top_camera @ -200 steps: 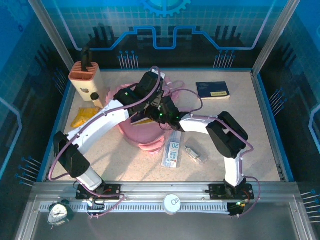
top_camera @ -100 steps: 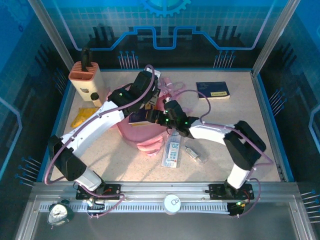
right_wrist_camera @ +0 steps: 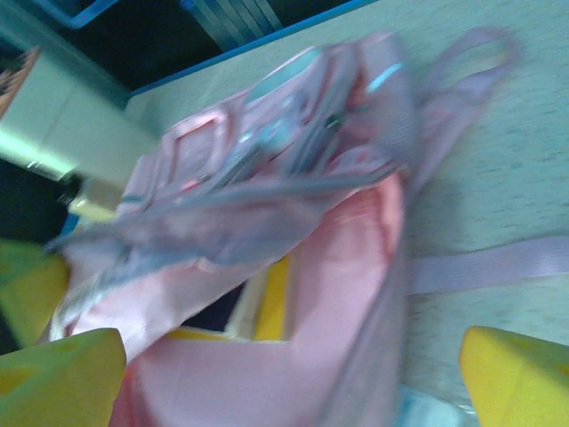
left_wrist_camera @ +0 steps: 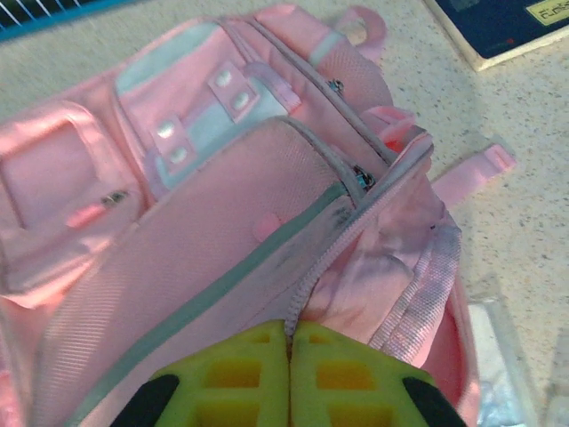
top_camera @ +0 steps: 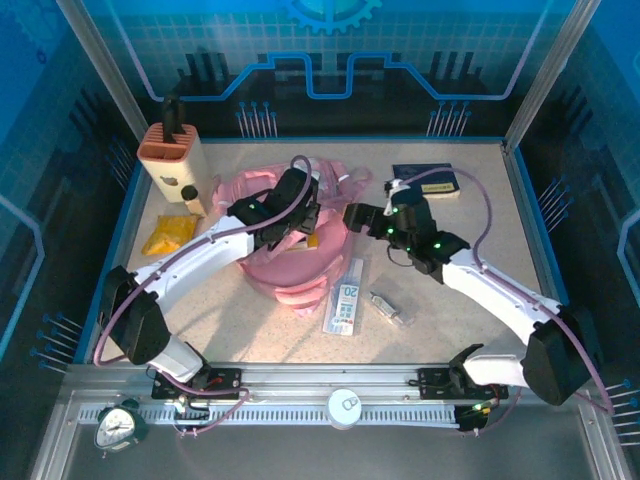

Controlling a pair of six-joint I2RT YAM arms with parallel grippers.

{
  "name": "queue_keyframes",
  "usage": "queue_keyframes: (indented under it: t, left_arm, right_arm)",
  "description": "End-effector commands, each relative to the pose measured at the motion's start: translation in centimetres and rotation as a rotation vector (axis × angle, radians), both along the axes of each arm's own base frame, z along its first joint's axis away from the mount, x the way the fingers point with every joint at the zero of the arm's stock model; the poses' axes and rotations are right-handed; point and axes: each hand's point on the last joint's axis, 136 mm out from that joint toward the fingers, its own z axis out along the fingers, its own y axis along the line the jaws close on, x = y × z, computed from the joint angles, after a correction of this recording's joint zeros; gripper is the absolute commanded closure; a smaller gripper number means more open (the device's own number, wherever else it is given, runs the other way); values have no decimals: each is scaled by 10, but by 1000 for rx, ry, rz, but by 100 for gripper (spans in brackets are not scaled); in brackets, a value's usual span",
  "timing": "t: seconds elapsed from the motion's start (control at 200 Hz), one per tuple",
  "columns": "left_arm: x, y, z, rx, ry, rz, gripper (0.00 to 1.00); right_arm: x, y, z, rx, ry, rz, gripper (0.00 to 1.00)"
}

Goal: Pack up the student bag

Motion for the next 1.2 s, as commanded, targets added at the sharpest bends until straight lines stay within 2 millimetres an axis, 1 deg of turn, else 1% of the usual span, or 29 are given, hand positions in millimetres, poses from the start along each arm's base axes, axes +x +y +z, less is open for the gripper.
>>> queue_keyframes:
  t: [0.0,0.065,0.125,0.19,0.225,0.3,0.325,0.51,0.52,0.62,0.65,0.71,0.745,0.795,0.84,0.936,1.021,1.196]
  left_arm:
    - [-2,-10,-8,-147,31,32,87]
    - [-10,-21,-22,-206,80,-3,74]
    - [-15,-25,-33,-234,121,-8,63]
    - [-21,-27,-40,-252,156,-15,56]
    - [-24,-28,-42,-260,168,-14,52]
    - [-29,-27,-39,-283,174,-13,44]
    - [-30,-26,-37,-289,173,-9,42]
    - [-37,-12,-22,-328,129,39,28]
    - [-38,-11,-22,-330,128,43,28]
    - [-38,-2,-22,-360,126,86,21]
    - [-38,1,-23,-365,130,101,19]
    - [-38,6,-26,-372,137,132,16]
    - [-38,10,-29,-378,143,151,14]
    - [-38,13,-32,-385,147,173,11]
    - [-38,17,-34,-393,148,197,8]
    - [-38,25,-38,-410,150,243,4]
    - [-38,33,-42,-427,148,294,1]
    - [-39,45,-43,-458,134,370,1]
  right_arm:
    - [0,-33,-19,-89,68,-32,0]
    - [10,-47,-24,-104,97,-53,0]
    - [21,-62,-30,-105,126,-88,0]
    - [34,-72,-37,-90,150,-102,0]
    - [42,-76,-38,-84,153,-110,0]
    - [57,-81,-45,-87,178,-113,0]
    - [63,-81,-45,-90,178,-111,1]
    - [106,-83,-54,-60,182,-95,0]
    - [108,-84,-57,-64,189,-96,0]
    - [129,-85,-65,-67,217,-94,1]
    - [134,-84,-71,-63,230,-90,0]
    - [145,-83,-78,-62,237,-84,0]
    - [152,-82,-77,-62,230,-72,0]
    - [160,-79,-81,-68,240,-54,0]
    - [167,-80,-83,-78,247,-51,0]
    - [182,-84,-94,-95,265,-54,0]
    - [191,-89,-103,-95,292,-52,0]
    - [202,-102,-118,-106,330,-73,0]
